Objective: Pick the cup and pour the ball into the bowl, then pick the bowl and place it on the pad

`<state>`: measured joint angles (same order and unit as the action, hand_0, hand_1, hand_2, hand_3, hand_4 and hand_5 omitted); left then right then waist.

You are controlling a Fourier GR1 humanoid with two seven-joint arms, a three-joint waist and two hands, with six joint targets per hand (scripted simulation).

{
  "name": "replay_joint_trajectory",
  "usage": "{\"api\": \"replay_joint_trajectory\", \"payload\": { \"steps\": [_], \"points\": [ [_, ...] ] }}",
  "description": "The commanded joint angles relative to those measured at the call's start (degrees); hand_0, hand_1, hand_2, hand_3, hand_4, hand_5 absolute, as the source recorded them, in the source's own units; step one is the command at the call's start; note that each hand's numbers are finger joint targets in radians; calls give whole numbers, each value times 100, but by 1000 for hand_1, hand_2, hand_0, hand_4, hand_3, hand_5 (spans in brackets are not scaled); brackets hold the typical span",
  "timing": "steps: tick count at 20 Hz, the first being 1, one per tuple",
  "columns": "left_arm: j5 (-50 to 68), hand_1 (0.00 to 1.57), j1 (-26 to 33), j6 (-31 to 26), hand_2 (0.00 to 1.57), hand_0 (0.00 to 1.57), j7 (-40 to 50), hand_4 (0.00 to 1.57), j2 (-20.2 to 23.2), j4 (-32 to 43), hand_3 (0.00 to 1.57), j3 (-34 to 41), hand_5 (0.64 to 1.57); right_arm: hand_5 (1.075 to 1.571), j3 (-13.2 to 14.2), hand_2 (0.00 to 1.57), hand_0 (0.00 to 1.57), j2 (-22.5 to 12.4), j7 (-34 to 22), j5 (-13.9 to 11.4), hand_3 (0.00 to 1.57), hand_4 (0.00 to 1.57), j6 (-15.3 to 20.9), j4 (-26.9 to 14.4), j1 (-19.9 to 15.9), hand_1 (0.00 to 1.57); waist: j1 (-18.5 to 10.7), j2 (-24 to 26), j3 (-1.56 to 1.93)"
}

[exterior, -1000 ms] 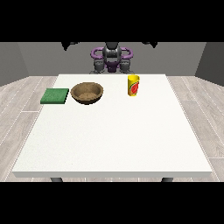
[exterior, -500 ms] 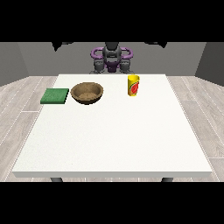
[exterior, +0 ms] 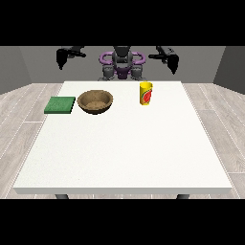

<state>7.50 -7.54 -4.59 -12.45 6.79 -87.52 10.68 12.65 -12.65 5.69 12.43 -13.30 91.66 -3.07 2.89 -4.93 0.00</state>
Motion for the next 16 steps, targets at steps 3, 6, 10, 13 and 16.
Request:
{"api": "replay_joint_trajectory", "payload": {
  "steps": [3, 6, 10, 13, 16],
  "points": [
    [-483, 0, -240, 298, 0, 0, -1362, 0, -343, 1286, 0, -76, 1518, 1571, 45, 0, 0, -97, 160, 32, 0, 0, -152, -108, -330, 0, 224, -393, -2],
    [-657, 0, -584, 583, 0, 0, -1716, 0, -593, 1688, 0, -202, 1517, 1571, 31, 0, 0, -70, 484, -211, 0, 0, -71, -355, -444, 0, 292, -662, -1],
    [-554, 0, -916, 719, 0, 0, -2523, 0, -482, 2765, 0, 233, 1530, 1570, -73, 0, 0, 42, 805, -223, 0, 0, -235, -235, -269, 0, 518, -904, -3],
    [-714, 0, -990, 665, 0, 0, -2729, 0, -492, 3116, 0, 4, 1518, 1570, 411, 0, 0, -305, 815, 105, 0, 0, -441, -970, -672, 0, 192, -764, 0],
    [-779, 0, -1276, 1086, 0, 0, -3067, 0, -672, 3752, 0, -9, 1519, 1571, 178, 0, 0, -84, 1047, -131, 0, 0, -382, -1038, -533, 0, 347, -803, -1]
  ]
}}
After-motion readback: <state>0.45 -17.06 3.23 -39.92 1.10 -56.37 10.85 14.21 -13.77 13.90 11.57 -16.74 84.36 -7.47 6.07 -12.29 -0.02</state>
